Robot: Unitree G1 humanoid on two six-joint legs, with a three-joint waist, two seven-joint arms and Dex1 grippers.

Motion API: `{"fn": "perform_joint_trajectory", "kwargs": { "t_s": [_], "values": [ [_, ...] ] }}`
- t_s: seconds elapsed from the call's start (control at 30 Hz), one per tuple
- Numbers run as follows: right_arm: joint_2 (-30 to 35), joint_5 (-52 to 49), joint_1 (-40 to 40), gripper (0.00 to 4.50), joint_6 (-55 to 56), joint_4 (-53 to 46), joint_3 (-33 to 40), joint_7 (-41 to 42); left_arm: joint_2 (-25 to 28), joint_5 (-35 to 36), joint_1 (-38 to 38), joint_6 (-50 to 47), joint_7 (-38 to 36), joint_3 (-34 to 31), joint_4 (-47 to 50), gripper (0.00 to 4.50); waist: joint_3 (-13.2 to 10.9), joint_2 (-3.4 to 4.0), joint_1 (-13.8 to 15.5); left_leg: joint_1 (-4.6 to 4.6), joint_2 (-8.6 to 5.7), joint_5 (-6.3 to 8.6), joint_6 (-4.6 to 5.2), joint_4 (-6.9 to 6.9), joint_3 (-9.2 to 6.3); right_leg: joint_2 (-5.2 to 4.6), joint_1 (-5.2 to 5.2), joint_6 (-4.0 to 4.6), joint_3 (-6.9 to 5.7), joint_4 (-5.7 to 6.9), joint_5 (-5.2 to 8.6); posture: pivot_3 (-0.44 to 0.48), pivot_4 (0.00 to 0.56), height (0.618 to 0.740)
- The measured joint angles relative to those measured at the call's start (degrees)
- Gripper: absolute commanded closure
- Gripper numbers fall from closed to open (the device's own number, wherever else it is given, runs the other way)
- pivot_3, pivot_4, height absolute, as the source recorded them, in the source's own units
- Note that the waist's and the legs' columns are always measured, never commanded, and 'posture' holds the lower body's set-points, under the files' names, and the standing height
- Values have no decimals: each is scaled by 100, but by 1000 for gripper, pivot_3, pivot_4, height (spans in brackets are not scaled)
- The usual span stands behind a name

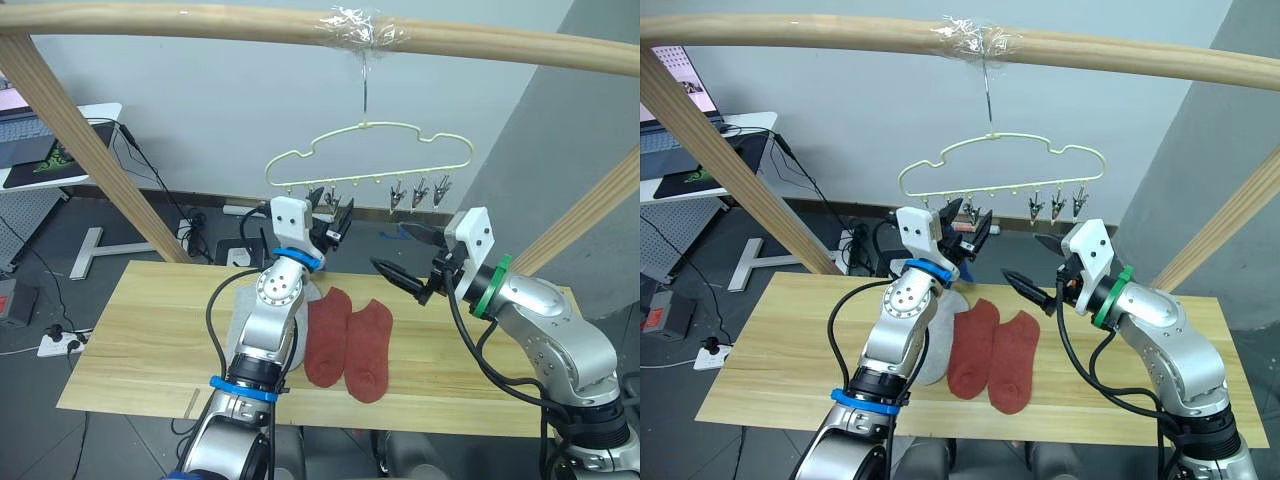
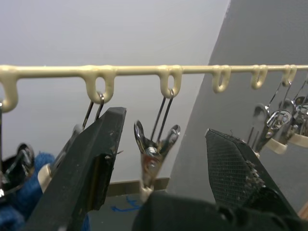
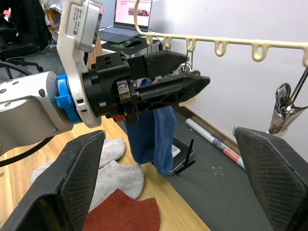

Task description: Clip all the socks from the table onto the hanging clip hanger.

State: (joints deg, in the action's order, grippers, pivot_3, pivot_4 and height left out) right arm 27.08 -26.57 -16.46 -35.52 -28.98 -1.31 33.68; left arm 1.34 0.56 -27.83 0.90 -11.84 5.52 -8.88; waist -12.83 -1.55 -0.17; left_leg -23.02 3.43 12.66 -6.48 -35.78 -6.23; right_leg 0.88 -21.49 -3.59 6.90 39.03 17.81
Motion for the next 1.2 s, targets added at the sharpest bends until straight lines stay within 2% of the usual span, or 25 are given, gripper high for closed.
{"fn": "perform_joint_trajectory", "kwargs": {
  "t_s": [0.37,0.6,0.77,1.03,1.13,1.2],
  "values": [
    [0,-1,0,0,0,0,0,2,64,-93,0,-2,-4,41,0,1465,0,0,0,0,0,0,0,0,0,0,0,0,0,0,0,30,169,740],
    [-1,-3,1,0,-1,0,0,2,51,-111,0,30,-4,29,-1,3537,0,0,0,0,0,0,0,0,0,0,0,0,0,0,0,30,169,740],
    [-13,-5,2,0,-2,0,0,0,52,-69,-20,47,-7,7,-1,4437,0,0,0,0,0,0,0,0,0,0,0,0,0,0,0,30,169,740],
    [23,75,53,0,-5,1,-81,-4,60,-10,-26,40,-35,-1,-1,4489,0,0,1,0,0,0,0,0,0,0,0,0,0,0,0,33,167,740],
    [134,644,231,0,-30,269,-609,-235,123,71,-28,29,-105,-48,-2,4489,1,-2,-1,2,0,0,0,0,0,0,1,0,0,0,0,41,163,740],
    [-135,1027,350,0,-82,858,-968,-545,185,111,-30,28,-150,-101,-7,4489,2,-2,-2,4,1,0,0,0,0,0,1,0,0,4,0,41,163,740]
  ]
}}
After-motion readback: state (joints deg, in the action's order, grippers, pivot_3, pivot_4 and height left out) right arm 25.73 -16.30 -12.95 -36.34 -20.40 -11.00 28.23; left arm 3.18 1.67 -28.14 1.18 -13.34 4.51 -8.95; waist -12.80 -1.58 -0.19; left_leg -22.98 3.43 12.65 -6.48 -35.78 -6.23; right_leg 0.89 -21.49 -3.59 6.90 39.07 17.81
